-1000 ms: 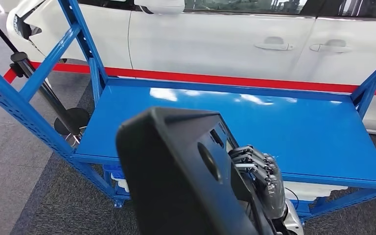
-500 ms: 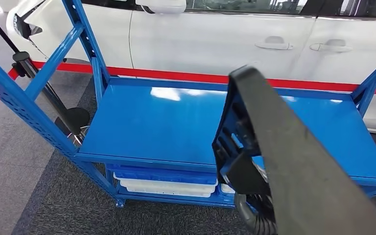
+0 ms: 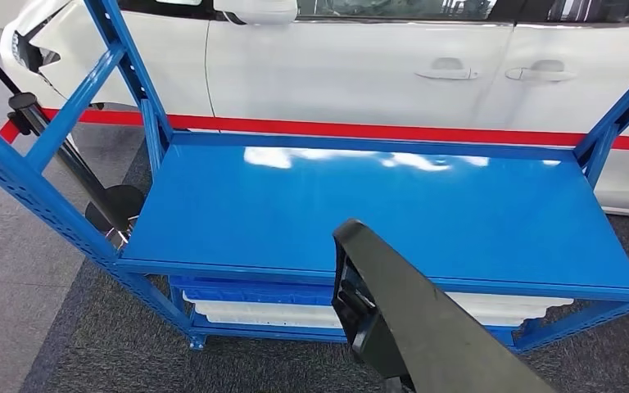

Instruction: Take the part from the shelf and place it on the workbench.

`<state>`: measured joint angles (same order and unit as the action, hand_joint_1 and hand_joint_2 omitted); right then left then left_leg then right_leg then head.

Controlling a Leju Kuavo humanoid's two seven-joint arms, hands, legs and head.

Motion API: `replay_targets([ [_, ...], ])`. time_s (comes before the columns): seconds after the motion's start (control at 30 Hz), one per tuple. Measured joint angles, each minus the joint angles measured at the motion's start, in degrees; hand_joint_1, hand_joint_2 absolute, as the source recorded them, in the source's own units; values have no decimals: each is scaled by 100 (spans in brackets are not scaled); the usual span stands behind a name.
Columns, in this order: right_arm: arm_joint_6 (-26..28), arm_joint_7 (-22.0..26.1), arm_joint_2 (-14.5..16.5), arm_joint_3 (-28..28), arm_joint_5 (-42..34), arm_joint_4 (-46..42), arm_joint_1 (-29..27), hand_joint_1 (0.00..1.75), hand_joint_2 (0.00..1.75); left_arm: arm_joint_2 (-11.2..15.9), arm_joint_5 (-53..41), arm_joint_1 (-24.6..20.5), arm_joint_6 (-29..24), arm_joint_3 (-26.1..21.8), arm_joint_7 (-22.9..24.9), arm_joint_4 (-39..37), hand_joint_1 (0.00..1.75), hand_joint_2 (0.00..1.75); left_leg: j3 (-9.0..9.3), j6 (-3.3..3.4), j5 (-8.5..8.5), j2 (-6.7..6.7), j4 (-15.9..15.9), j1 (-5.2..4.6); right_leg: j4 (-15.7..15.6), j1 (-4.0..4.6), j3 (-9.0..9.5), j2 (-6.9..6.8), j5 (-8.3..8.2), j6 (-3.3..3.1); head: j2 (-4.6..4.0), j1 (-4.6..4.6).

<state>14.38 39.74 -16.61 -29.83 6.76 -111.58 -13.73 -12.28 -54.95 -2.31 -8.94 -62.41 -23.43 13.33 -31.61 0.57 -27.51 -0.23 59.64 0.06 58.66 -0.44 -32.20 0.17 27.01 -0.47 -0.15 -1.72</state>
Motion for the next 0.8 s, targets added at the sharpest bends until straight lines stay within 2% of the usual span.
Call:
replay_targets([
  [0.1, -50, -2, 3, -71, 87, 83, -22, 175, 175, -28, -48, -73, -13, -2, 59, 2, 0, 0, -43, 121, 96, 20, -51, -3, 23, -3, -47, 19, -13, 100, -1, 0],
  [0.13, -143, -6, 7, -116, 112, 138, -2, 175, 175, -83, -47, -178, -97, -3, 203, 12, 0, 0, -80, 173, 149, 30, -77, 5, 115, -13, -96, 21, 88, 128, -1, -1],
  [0.17, -224, -12, 11, -170, 144, 224, 48, 175, 175, -157, -46, -334, -223, -2, 425, 28, 0, 0, -137, 220, 210, 32, -102, 15, 315, -26, -186, 22, 275, 151, -1, 0],
  [0.23, -169, -20, 26, -266, 222, 409, 138, 175, 175, -294, -33, -623, -370, 21, 708, 68, 0, 0, -272, 269, 317, 11, -109, 5, 972, -59, -429, 12, 781, 189, 0, 0],
  [0.27, -14, -17, 33, -289, 241, 462, 141, 175, 175, -311, -17, -655, -316, 37, 630, 80, 0, 0, -330, 268, 358, 7, -108, -5, 1284, -71, -508, 11, 955, 202, 0, 1],
  [0.3, 160, -11, 39, -300, 238, 469, 101, 175, 175, -294, 4, -588, -195, 50, 421, 85, 0, 0, -372, 257, 388, 28, -107, -13, 1463, -77, -509, 11, 1017, 208, 0, 0],
  [0.33, 304, -2, 43, -307, 216, 449, 47, 175, 175, -255, 25, -474, -83, 57, 196, 87, 0, 0, -407, 241, 414, 63, -105, -18, 1447, -79, -410, 11, 962, 204, 0, 0],
  [0.37, 395, 5, 44, -314, 190, 420, -4, 175, 175, -213, 43, -333, -10, 57, 38, 85, 0, 0, -440, 223, 443, 106, -104, -21, 1231, -78, -214, 9, 825, 190, 0, 0],
  [0.4, 438, 8, 44, -323, 169, 389, -47, 175, 175, -168, 52, -213, 33, 57, -55, 85, 0, 0, -476, 205, 480, 144, -101, -23, 843, -77, 70, 7, 670, 167, 0, 0],
  [0.43, 456, 10, 44, -332, 156, 362, -76, 175, 175, -133, 54, -134, 47, 57, -95, 85, 0, 0, -517, 185, 523, 161, -97, -31, 395, -65, 362, 4, 570, 146, 0, 0],
  [0.47, 464, 12, 44, -338, 147, 343, -95, 175, 175, -106, 49, -90, 50, 57, -102, 85, 0, 0, -549, 161, 575, 165, -102, -38, 49, -52, 574, -2, 507, 128, 0, -3],
  [0.5, 477, 13, 44, -344, 146, 327, -106, 175, 175, -80, 43, -79, 46, 57, -97, 85, 0, 0, -572, 133, 630, 156, -107, -41, -181, -37, 698, -5, 488, 111, 0, -3],
  [0.6, 515, 15, 44, -361, 146, 310, -124, 175, 175, -45, 12, -73, 35, 62, -62, 85, 0, 0, -598, 21, 777, 119, -163, -19, -283, -14, 651, -16, 378, 28, 0, -2],
  [0.63, 520, 15, 44, -369, 146, 309, -128, 175, 175, -38, 0, -60, 32, 64, -51, 85, 0, 0, -628, -19, 713, 103, -133, -11, -306, -21, 603, -19, 304, -14, 0, -4],
  [0.67, 523, 14, 42, -377, 146, 308, -133, 175, 175, -31, -10, -45, 29, 66, -45, 85, 0, 0, -683, -52, 532, 86, -10, -4, -330, -34, 540, -23, 222, -54, 0, -4],
  [0.7, 525, 14, 37, -385, 146, 309, -140, 175, 175, -23, -19, -33, 28, 68, -39, 85, 0, 0, -757, -78, 238, 70, 233, 4, -344, -45, 459, -28, 142, -83, 0, -3],
  [0.73, 528, 13, 32, -391, 146, 309, -150, 175, 175, -22, -27, -26, 32, 71, -36, 84, 0, 0, -834, -100, -105, 62, 575, 8, -340, -37, 368, -27, 72, -102, 0, -5],
  [0.77, 531, 13, 27, -394, 146, 310, -161, 175, 175, -21, -34, -23, 37, 73, -32, 84, 0, 0, -892, -116, -379, 61, 950, 12, -325, -30, 273, -32, 7, -110, 0, -4],
  [0.8, 534, 13, 24, -398, 146, 310, -172, 175, 175, -18, -41, -24, 45, 75, -28, 83, 0, 0, -904, -129, -518, 61, 1273, 14, -304, -23, 171, -37, -56, -108, 0, -4],
])
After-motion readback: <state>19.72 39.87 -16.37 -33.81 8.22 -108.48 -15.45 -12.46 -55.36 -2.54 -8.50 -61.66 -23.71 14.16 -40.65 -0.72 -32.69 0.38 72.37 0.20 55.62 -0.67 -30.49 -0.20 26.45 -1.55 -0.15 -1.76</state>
